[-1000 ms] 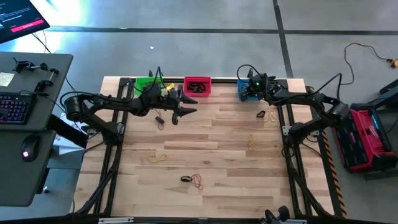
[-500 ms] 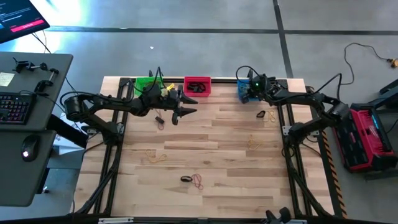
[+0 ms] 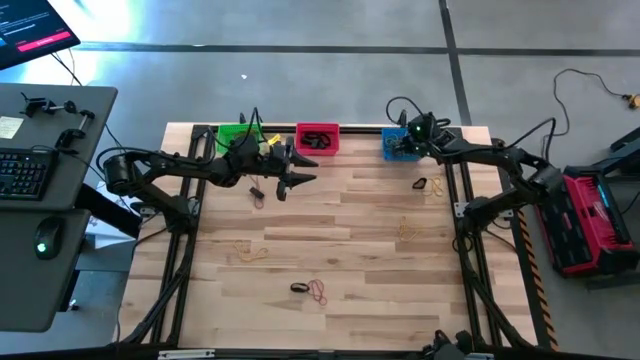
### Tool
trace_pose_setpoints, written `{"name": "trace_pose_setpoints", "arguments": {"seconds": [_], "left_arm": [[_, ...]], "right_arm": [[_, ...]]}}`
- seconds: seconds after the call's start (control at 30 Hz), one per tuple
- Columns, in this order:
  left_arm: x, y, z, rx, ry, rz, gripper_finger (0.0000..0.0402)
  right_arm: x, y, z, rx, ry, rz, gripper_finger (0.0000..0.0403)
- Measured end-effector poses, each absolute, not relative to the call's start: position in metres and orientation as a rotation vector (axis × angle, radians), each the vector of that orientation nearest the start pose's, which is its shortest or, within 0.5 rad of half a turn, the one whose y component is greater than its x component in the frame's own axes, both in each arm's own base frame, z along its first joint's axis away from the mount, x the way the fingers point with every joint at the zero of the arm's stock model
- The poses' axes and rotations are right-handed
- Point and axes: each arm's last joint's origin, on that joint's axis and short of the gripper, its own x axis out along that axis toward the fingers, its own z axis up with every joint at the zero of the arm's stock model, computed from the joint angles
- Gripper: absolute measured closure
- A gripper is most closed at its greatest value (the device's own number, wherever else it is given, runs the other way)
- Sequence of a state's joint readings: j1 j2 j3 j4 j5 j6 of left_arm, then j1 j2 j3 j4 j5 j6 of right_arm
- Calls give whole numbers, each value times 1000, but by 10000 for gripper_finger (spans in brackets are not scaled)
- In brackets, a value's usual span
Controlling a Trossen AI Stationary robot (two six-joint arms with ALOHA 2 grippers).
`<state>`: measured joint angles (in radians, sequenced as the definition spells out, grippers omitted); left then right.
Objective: Sort rubber bands into baskets
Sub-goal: Put the yellow rubber band into the blue bin
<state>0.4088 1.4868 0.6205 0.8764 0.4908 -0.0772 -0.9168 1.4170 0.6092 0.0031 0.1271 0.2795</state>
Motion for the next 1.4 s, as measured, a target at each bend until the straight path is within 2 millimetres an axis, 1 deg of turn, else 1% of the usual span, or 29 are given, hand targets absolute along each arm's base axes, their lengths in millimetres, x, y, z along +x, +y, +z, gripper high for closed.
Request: {"name": "trace_pose_setpoints", "arguments": {"seconds": [0.13,0.2,0.37,0.5,0.8,0.9,1.17,1.27,1.4], "left_arm": [[277,105,220,-72,-6,-82,227],[277,105,220,-72,-6,-82,227],[277,105,220,-87,-4,-82,227],[277,104,219,-101,3,-85,227],[279,99,219,-102,7,-101,227],[279,97,218,-103,10,-109,227],[280,94,218,-90,11,-119,227],[280,95,217,-107,19,-119,227],[280,94,217,-110,25,-118,227]], "right_arm": [[161,-217,177,608,641,-1104,403],[165,-222,183,624,669,-1108,403],[176,-236,177,667,826,-1102,403],[184,-247,172,685,918,-1089,403],[195,-260,171,730,1034,-1051,397],[196,-261,173,720,1046,-1042,375],[196,-262,180,715,1082,-1042,278],[196,-263,184,702,1093,-1060,261],[197,-264,192,674,1133,-1033,258]]}}
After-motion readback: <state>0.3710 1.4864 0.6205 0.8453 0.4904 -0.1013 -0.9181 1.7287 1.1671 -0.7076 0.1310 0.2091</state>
